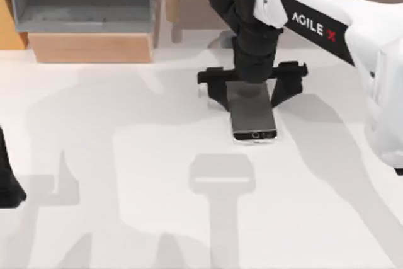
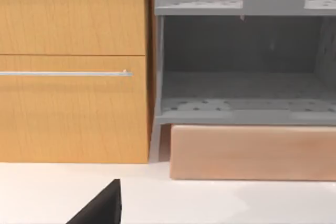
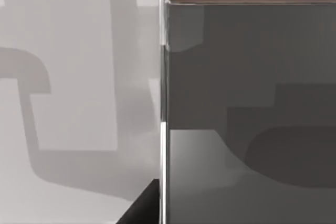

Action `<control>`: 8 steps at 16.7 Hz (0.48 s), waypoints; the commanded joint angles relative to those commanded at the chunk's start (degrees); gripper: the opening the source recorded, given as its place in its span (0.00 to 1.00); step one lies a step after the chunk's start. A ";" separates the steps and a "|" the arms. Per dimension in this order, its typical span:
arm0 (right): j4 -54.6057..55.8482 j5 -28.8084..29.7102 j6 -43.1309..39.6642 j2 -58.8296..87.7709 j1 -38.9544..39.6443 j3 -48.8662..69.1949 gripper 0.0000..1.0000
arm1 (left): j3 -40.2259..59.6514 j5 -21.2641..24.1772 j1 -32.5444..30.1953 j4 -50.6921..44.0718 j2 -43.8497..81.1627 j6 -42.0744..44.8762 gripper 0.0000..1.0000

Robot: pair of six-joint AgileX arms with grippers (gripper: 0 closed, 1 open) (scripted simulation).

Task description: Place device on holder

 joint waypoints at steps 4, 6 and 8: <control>-0.83 0.46 -0.14 -2.01 -0.13 -0.15 0.00 | 0.00 0.00 0.00 0.00 0.00 0.00 1.00; -2.16 0.46 -0.11 -1.97 -0.15 1.24 0.00 | 0.00 0.00 0.00 0.00 0.00 0.00 1.00; -3.95 0.46 -0.10 -1.95 -0.18 2.91 0.00 | 0.00 0.00 0.00 0.00 0.00 0.00 1.00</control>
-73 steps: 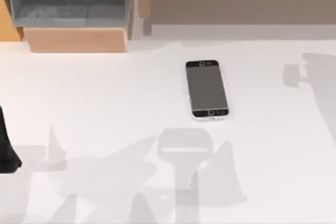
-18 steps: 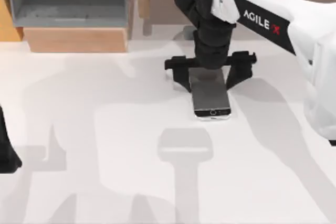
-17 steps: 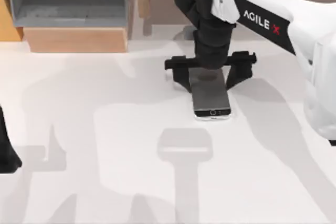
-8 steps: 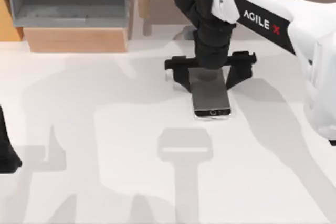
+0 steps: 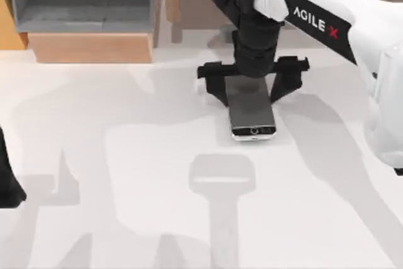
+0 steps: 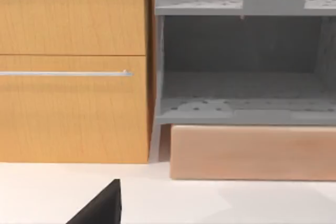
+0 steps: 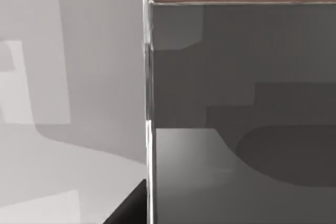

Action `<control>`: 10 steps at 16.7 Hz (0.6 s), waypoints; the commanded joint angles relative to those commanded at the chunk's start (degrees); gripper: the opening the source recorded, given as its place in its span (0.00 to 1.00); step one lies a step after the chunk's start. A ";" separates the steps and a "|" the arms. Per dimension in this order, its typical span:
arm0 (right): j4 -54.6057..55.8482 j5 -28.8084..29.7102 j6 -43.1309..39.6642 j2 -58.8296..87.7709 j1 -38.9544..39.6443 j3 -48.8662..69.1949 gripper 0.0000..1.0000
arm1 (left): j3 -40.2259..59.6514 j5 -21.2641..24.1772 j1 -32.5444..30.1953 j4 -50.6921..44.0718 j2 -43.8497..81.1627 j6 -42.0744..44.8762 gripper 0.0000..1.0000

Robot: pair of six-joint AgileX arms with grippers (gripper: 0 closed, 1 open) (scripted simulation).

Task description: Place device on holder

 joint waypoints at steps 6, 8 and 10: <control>-1.07 -0.01 0.06 -0.01 0.02 1.13 0.00 | 0.00 0.00 0.00 0.00 0.00 0.00 1.00; -0.54 0.09 0.09 -1.28 -0.27 0.35 0.00 | 0.00 0.00 0.00 0.00 0.00 0.00 1.00; 1.08 0.25 0.25 -4.61 -1.39 -2.47 0.00 | 0.00 0.00 0.00 0.00 0.00 0.00 1.00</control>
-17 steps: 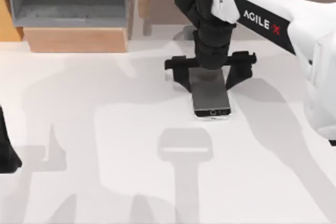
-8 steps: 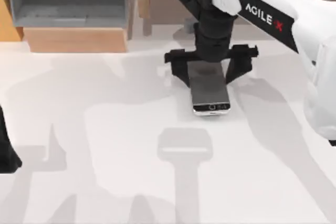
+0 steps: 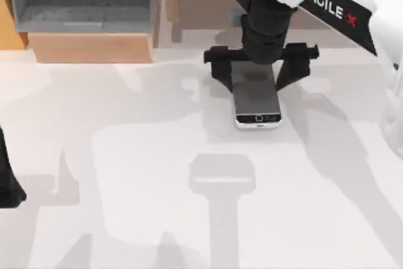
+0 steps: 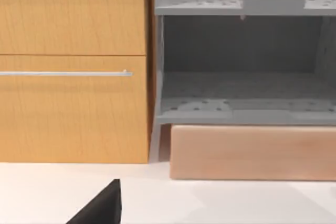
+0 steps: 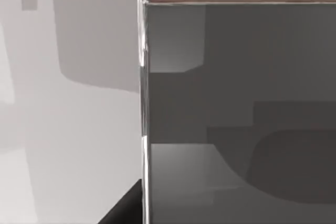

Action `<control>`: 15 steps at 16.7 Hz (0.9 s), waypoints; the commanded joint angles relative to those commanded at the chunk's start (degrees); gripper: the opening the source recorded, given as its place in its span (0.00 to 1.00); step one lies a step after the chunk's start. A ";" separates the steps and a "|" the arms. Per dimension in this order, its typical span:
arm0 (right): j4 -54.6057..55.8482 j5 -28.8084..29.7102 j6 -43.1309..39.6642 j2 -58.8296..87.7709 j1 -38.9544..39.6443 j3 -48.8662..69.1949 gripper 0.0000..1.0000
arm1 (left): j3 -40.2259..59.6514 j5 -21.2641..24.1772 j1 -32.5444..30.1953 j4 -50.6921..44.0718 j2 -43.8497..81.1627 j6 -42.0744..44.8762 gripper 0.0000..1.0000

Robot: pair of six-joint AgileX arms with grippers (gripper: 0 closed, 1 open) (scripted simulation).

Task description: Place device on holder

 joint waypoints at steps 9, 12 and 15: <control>16.47 -0.77 -2.00 -31.84 -10.89 -28.74 0.00 | 0.00 0.00 0.00 0.00 0.00 0.00 1.00; 22.45 -1.10 -3.53 -40.49 -14.86 -36.39 0.00 | 0.00 0.00 0.00 0.00 0.00 0.00 1.00; 28.26 -1.30 -5.15 -49.29 -18.94 -44.71 0.00 | 0.00 0.00 0.00 0.00 0.00 0.00 1.00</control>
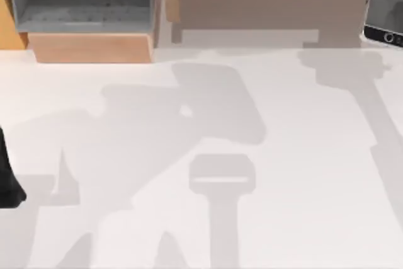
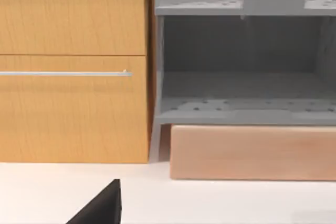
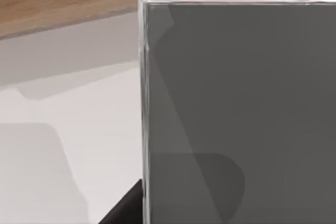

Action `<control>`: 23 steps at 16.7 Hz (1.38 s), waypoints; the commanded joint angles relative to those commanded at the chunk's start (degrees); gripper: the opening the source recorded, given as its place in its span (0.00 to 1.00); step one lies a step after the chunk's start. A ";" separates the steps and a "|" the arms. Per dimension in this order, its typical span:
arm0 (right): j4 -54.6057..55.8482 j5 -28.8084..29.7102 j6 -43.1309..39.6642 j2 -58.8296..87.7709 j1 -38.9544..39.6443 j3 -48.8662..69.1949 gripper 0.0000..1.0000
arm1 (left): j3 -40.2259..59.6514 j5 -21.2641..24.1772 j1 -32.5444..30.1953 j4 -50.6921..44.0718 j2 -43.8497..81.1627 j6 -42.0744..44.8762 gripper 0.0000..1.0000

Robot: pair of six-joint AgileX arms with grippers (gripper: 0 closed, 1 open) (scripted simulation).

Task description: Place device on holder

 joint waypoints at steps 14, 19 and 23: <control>24.63 0.82 -10.81 -30.01 -19.26 -34.88 0.00 | 0.00 0.00 0.00 0.00 0.00 0.00 1.00; 32.49 0.87 -15.36 -39.89 -25.95 -50.88 0.00 | 0.00 0.00 0.00 0.00 0.00 0.00 1.00; 38.33 -0.26 -20.91 -47.61 -29.62 -60.43 0.00 | 0.00 0.00 0.00 0.00 0.00 0.00 1.00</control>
